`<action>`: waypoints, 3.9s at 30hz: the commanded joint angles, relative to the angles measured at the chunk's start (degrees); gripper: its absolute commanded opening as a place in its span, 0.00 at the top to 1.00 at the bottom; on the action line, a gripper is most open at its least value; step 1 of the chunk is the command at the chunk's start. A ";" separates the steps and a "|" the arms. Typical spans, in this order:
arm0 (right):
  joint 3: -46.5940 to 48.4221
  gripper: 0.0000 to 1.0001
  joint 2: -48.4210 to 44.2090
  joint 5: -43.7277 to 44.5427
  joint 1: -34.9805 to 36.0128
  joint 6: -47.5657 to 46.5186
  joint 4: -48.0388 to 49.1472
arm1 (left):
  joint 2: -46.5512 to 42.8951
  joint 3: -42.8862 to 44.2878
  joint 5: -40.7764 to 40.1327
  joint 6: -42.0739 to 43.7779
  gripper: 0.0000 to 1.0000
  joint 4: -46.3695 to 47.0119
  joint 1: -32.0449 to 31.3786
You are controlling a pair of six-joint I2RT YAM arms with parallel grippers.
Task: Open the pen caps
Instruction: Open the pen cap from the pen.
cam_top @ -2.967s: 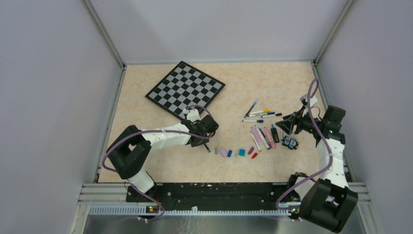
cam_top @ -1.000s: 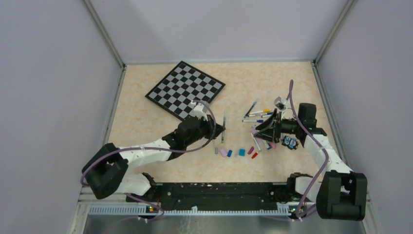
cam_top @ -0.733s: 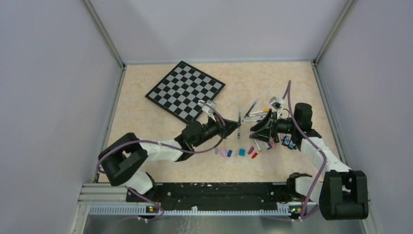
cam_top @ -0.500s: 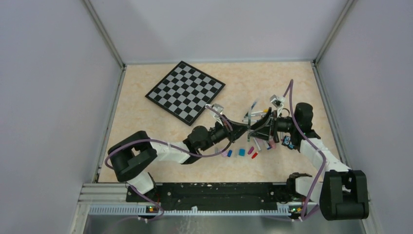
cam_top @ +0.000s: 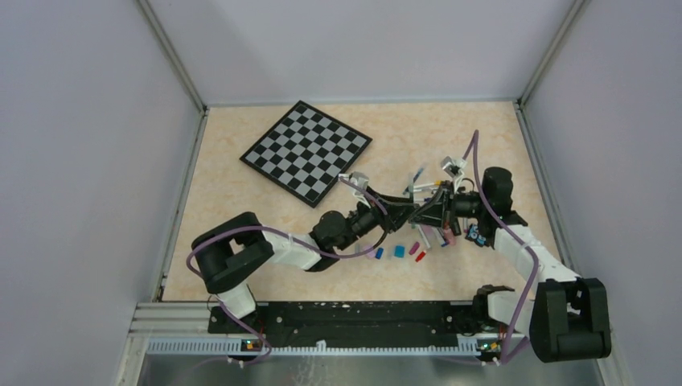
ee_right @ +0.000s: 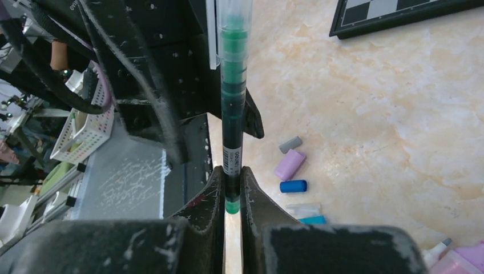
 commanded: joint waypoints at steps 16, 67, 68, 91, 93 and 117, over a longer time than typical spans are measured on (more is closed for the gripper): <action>12.04 1.00 2.41 6.44 2.41 -42.95 -41.10 | -10.35 3.87 16.79 -7.22 0.16 -23.02 10.99; 12.33 0.97 4.56 4.82 5.46 -32.20 -34.12 | -5.78 16.24 -4.41 -3.89 1.00 -39.77 0.35; 12.43 1.00 4.62 4.52 5.51 -32.28 -34.37 | -5.95 15.57 -3.75 -3.98 0.99 -38.55 0.62; 9.98 1.00 2.90 13.85 5.83 -29.17 -29.98 | -5.41 16.72 -5.82 -8.74 0.70 -41.12 1.49; 10.02 1.00 3.00 13.78 5.94 -29.30 -30.03 | -5.28 17.35 -5.78 -8.42 0.69 -41.08 1.60; 10.19 1.00 5.15 15.13 7.64 -30.32 -31.49 | -8.85 30.81 -4.72 -2.96 1.00 -41.15 20.42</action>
